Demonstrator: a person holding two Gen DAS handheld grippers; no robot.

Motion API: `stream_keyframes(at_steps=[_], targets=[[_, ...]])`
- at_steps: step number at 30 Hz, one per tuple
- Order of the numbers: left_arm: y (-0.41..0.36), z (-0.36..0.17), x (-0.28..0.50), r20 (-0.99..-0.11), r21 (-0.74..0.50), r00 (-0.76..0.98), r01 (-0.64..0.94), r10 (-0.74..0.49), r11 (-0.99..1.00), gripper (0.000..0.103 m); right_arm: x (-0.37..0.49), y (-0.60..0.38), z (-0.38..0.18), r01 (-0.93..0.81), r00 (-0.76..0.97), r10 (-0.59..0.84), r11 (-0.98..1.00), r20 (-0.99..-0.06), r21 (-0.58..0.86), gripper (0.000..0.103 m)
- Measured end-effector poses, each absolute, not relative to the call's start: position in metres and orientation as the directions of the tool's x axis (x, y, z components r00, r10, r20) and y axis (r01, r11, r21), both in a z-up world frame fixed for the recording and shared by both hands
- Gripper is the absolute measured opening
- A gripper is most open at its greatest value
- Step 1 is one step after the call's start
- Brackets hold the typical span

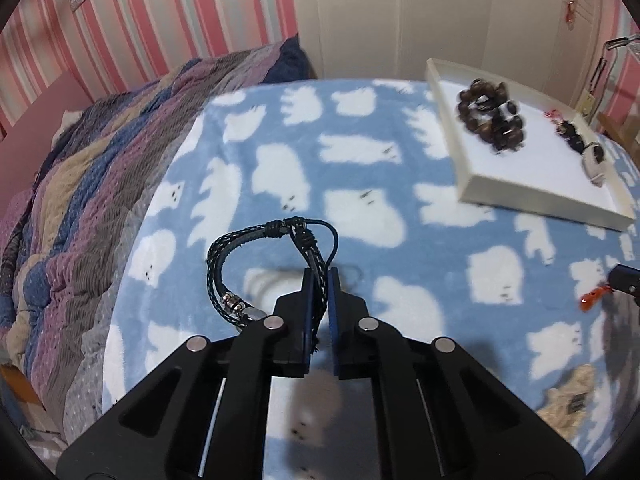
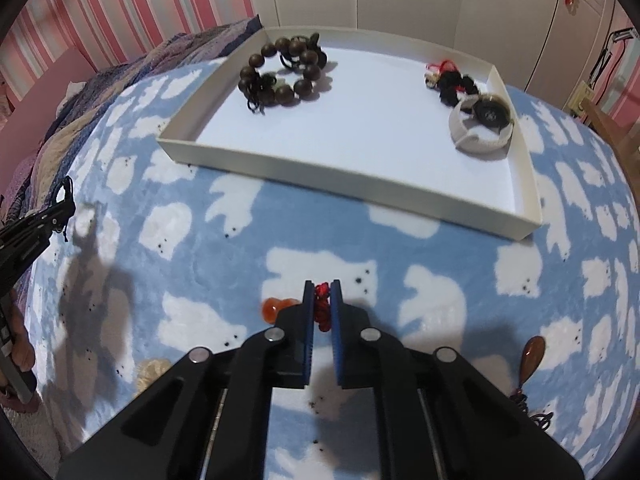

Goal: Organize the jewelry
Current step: 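Grasp the black braided bracelet with the left tool while the right tool grasps the orange gourd charm, then carry the braided bracelet and gourd charm into the tray and open both tools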

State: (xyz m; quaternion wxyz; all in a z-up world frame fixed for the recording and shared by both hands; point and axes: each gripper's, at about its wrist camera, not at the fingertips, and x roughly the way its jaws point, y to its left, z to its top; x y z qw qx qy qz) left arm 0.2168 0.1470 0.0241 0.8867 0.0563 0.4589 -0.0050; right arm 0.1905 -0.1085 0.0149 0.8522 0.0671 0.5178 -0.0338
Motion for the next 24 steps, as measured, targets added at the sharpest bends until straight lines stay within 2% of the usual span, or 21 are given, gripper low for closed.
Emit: stream_keyframes(at_steps=[14, 19, 24], targets=[[0.052, 0.090, 0.222, -0.771, -0.018, 0.622, 0.195, -0.138, 0.981, 0.005, 0.209, -0.136, 0.083, 0.121, 0.563, -0.020, 0.991, -0.826, 0.059, 0.007], [0.019, 0.093, 0.243, -0.783, -0.055, 0.596, 0.222, -0.180, 0.973, 0.005, 0.227, -0.155, 0.100, 0.137, 0.577, -0.046, 0.990, -0.816, 0.040, 0.007], [-0.007, 0.077, 0.269, -0.810, -0.079, 0.548, 0.249, -0.208, 0.965, 0.005, 0.249, -0.176, 0.093, 0.161, 0.559, -0.063, 0.986, -0.827, 0.033, 0.007]])
